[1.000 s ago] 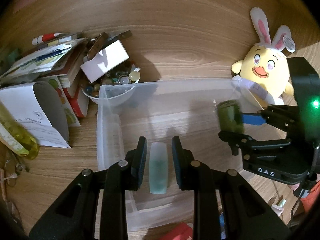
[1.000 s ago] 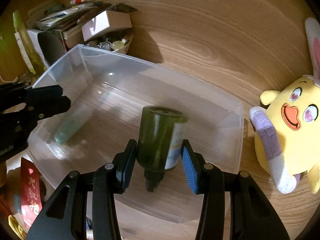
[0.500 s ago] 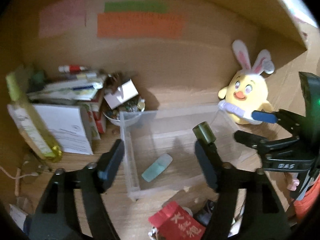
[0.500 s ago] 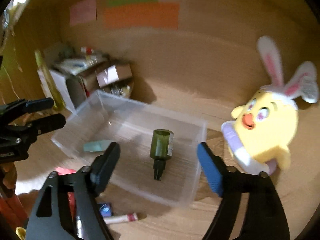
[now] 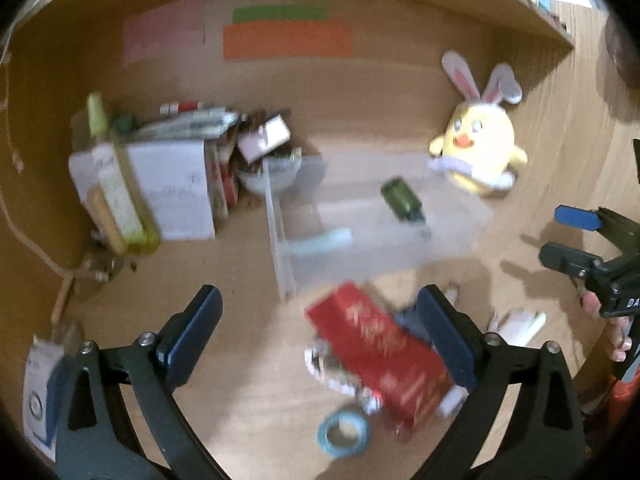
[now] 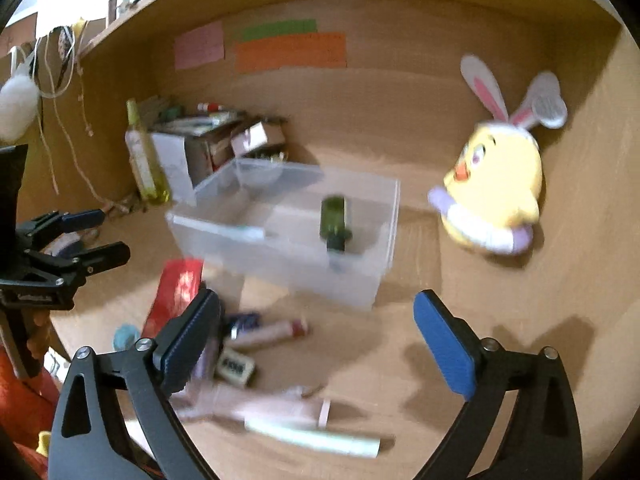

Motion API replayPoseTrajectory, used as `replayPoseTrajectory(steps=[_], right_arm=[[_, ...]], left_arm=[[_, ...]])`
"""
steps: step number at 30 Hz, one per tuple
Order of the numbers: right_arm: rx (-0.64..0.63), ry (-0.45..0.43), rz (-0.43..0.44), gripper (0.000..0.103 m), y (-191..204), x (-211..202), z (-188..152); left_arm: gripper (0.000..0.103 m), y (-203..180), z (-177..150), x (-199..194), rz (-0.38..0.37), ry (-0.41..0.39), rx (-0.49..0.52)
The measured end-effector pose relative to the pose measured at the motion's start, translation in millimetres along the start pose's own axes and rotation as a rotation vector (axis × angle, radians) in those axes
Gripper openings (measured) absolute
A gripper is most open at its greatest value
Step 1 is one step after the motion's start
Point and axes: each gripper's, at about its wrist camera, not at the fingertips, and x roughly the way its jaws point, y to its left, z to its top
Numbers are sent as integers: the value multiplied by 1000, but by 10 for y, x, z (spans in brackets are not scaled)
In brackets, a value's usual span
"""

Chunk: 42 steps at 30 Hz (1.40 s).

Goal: Organize objects
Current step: 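Grasp the blue tape roll with the left tool while the right tool grasps the white glue stick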

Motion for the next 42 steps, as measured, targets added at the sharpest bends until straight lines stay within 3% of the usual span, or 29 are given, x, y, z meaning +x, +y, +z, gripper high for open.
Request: replayPoseTrajectory(steps=[5, 11, 21, 24, 25, 27, 32, 35, 38, 42], right_arm=[[-20, 27, -59, 97, 40, -59, -428], [-59, 107, -36, 97, 11, -6, -818], [-172, 202, -15, 97, 69, 421, -877], [-201, 214, 0, 96, 89, 497, -850], [-202, 223, 14, 94, 82, 513, -847], [-184, 227, 54, 85, 57, 527, -836], [-160, 237, 112, 44, 39, 484, -838], [-145, 240, 97, 27, 22, 418, -872], [-109, 233, 84, 14, -33, 351, -924], [-49, 217, 18, 14, -141, 246, -994]], left_arm=[[99, -9, -393, 27, -4, 67, -32], [99, -46, -734, 40, -1, 121, -54], [99, -12, -977, 199, 26, 172, -84], [84, -17, -952, 232, 24, 168, -72], [77, -27, -947, 245, 22, 169, -66], [73, -48, -951, 253, 28, 162, -52], [51, -94, -968, 237, 42, 148, -23], [38, -87, -975, 212, 37, 145, -24], [38, -61, -986, 193, 32, 140, -38], [38, -38, -968, 163, 36, 130, -58]])
